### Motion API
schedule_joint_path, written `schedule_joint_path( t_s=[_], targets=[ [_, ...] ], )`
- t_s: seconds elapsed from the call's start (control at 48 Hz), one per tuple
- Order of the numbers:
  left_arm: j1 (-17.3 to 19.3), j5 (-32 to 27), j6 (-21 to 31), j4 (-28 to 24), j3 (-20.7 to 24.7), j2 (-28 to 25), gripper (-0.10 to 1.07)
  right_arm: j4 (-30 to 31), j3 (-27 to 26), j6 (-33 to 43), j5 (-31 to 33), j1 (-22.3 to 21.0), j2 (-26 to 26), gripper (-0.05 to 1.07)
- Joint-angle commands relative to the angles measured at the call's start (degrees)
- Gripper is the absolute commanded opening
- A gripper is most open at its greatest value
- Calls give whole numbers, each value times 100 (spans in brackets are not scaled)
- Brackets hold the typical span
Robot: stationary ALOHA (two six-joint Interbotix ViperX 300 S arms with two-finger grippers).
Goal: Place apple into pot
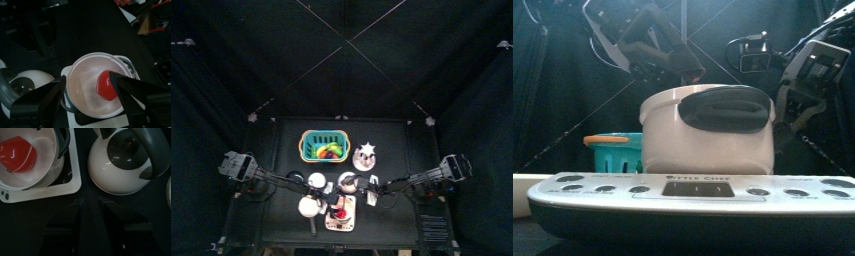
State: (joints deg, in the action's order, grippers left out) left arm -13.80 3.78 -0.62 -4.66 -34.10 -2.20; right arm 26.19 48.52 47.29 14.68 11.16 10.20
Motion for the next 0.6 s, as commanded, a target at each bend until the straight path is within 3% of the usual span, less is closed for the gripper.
schedule_joint_path(
  t_s=[0.0, 0.583],
  targets=[
    [44, 18, 18, -18, -35, 220, 100, -9, -35, -9, -18, 0, 62, 71],
    [149, 26, 18, -9, -229, 360, 100, -26, -44, 0, -18, 0, 62, 71]
  ],
)
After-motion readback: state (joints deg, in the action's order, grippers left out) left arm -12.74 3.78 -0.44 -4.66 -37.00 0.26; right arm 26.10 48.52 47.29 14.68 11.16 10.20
